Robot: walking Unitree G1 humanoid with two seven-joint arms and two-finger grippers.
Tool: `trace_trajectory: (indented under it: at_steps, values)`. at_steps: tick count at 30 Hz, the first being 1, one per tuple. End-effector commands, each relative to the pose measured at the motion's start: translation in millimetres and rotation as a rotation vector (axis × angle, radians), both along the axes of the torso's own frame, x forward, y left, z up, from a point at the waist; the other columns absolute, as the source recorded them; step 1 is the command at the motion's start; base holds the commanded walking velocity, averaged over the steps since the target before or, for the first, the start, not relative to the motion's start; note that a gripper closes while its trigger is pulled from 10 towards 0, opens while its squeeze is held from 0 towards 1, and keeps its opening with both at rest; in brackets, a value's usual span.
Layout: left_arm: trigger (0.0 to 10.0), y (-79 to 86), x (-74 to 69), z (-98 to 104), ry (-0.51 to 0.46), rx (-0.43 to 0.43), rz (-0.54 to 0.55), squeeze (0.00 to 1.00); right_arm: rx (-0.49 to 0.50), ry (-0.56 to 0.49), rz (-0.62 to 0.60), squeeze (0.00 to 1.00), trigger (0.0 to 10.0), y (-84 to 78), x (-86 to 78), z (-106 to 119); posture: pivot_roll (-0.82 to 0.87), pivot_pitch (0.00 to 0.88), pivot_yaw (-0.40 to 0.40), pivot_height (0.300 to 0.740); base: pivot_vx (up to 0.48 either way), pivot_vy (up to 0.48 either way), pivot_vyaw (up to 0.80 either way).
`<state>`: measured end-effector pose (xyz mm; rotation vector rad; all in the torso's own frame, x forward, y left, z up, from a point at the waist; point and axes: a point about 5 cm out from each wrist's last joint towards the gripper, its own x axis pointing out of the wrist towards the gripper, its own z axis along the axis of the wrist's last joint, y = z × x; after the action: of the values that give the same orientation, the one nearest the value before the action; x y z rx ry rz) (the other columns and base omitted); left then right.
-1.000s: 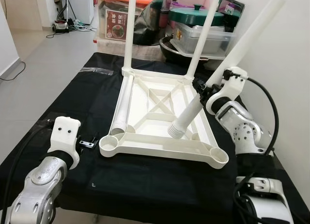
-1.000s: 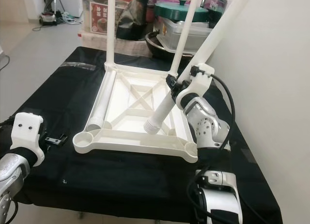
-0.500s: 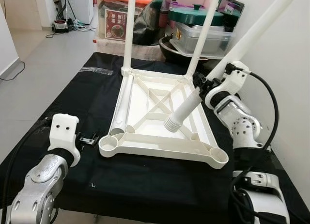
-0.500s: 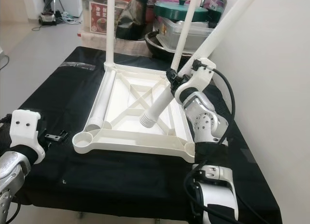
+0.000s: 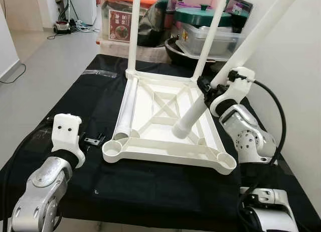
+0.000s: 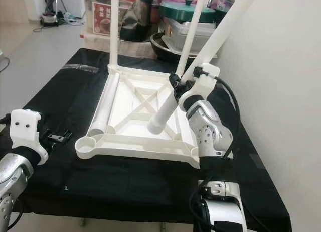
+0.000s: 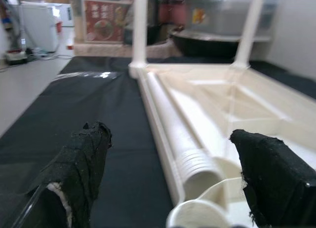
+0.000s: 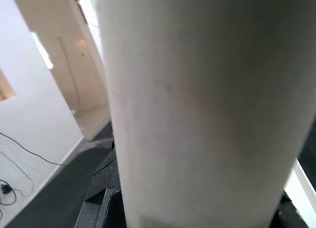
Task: Building children table
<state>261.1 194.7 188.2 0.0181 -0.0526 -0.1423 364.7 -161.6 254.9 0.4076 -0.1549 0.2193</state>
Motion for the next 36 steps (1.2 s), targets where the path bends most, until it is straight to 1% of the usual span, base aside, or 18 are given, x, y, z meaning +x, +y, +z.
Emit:
trace_trajectory:
  at_steps: [1,8,14,19,24,27,30,31,33,35,36]
  values:
    - [10.0,-2.3,-2.7,1,-0.01,-0.015,-0.019,0.0,-0.009,-0.039,0.0,0.0,10.0,-0.4,-2.0,5,0.11,0.0,-0.16,0.74,0.0,0.0,0.0]
    - [10.0,-8.3,-2.3,0,-0.018,-0.001,-0.053,0.0,-0.051,-0.065,0.02,0.0,10.0,5.2,-4.0,5,0.11,0.0,-0.172,0.74,0.0,0.0,0.0]
    - [10.0,-11.7,-0.9,0,-0.027,-0.004,-0.075,0.0,-0.065,-0.073,0.037,0.0,10.0,10.0,-5.6,0,0.11,0.0,-0.17,0.74,0.0,-0.261,0.0]
    - [10.0,-14.1,1.2,-1,-0.032,-0.008,-0.084,0.0,-0.065,-0.08,0.035,0.0,10.0,11.4,-6.4,-2,0.11,0.0,-0.163,0.74,0.0,-0.467,0.0]
    - [10.0,-14.5,2.2,0,-0.045,-0.026,-0.081,0.0,-0.071,-0.078,0.034,0.0,10.0,11.2,-9.0,-5,0.1,0.0,-0.161,0.74,0.0,-0.443,0.0]
    - [10.0,-11.4,2.2,1,-0.048,-0.066,-0.064,0.0,-0.1,-0.089,0.038,0.0,10.0,8.2,-8.7,-4,0.1,0.0,-0.16,0.74,0.0,0.0,0.0]
    - [10.0,-10.6,2.5,0,-0.046,-0.071,-0.059,0.0,-0.107,-0.092,0.042,0.0,10.0,7.7,-8.2,-3,0.1,0.0,-0.162,0.74,0.0,0.0,0.0]
    - [10.0,-9.8,2.6,0,-0.044,-0.07,-0.056,0.0,-0.119,-0.097,0.054,0.0,10.0,8.1,-7.9,-2,0.1,0.0,-0.162,0.74,0.0,0.0,0.0]
    - [10.0,-6.7,1.6,-2,-0.042,-0.071,-0.047,0.0,-0.194,-0.108,0.098,0.0,10.0,12.9,-7.5,1,0.1,0.0,-0.163,0.74,0.0,0.0,0.0]
    - [10.0,-6.7,1.6,-2,-0.042,-0.071,-0.047,0.0,-0.194,-0.108,0.098,0.0,10.0,12.9,-7.5,1,0.1,0.0,-0.163,0.74,0.0,0.0,0.0]
    - [10.0,-4.9,1.0,-3,-0.039,-0.072,-0.042,0.0,-0.241,-0.117,0.119,0.0,10.0,15.7,-7.8,1,0.1,0.0,-0.166,0.74,0.0,0.0,0.0]
